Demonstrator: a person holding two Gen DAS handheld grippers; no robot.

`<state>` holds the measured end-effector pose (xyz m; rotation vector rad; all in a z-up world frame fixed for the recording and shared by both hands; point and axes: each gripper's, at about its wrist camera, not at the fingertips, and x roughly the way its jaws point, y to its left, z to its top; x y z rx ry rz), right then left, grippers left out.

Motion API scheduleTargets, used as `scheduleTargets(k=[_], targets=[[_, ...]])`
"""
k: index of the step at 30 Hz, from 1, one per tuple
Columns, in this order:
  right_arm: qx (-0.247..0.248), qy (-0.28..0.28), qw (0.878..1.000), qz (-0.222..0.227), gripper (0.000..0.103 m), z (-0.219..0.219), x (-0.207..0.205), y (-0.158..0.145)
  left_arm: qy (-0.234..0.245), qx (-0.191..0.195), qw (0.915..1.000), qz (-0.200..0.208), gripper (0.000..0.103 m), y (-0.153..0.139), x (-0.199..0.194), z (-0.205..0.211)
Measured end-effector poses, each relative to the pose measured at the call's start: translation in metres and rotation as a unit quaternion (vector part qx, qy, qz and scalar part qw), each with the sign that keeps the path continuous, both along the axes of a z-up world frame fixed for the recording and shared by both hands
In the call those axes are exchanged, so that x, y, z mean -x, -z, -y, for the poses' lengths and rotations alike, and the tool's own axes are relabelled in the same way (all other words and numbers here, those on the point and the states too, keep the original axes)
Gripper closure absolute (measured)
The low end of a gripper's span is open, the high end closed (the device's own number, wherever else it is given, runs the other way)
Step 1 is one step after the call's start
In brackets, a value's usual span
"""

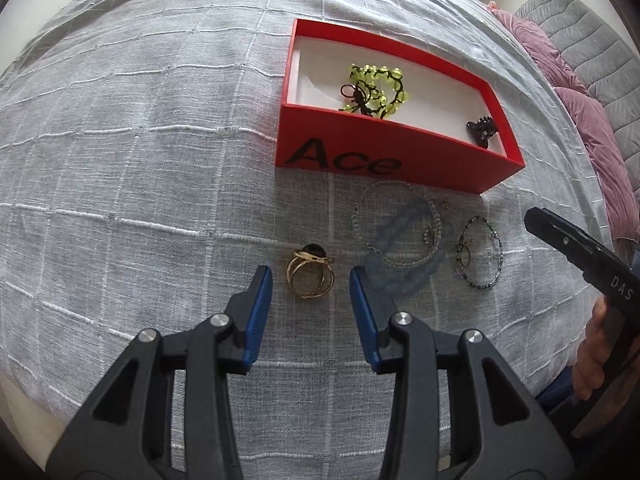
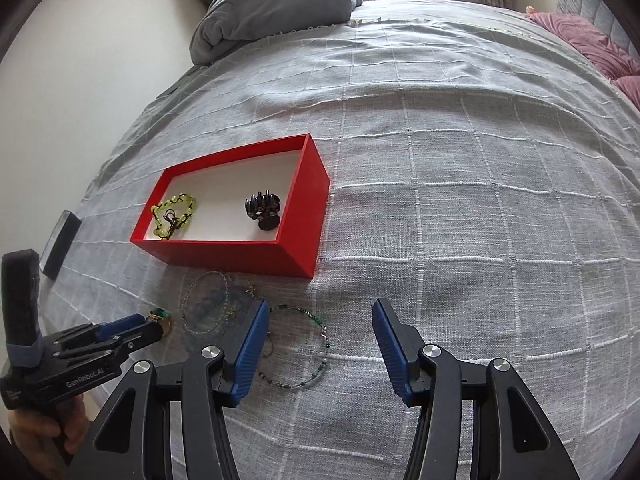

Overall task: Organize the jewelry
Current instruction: 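Grasp the gold ring with the left tool while the right tool reaches for the beaded wire bracelet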

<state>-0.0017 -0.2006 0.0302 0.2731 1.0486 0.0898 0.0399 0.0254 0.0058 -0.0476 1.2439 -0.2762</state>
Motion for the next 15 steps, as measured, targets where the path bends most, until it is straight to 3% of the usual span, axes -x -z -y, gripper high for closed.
scheduleTargets(k=[8, 15], targets=[[0.02, -0.012, 1.0, -0.013, 0.048, -0.006, -0.002, 0.006, 0.003, -0.009, 0.9999, 0.006, 0.061, 0.005, 0.002, 0.01], [0.023, -0.01, 0.999, -0.024, 0.049, -0.006, -0.003, 0.011, -0.008, 0.007, 0.9999, -0.003, 0.061, 0.007, 0.002, 0.003]])
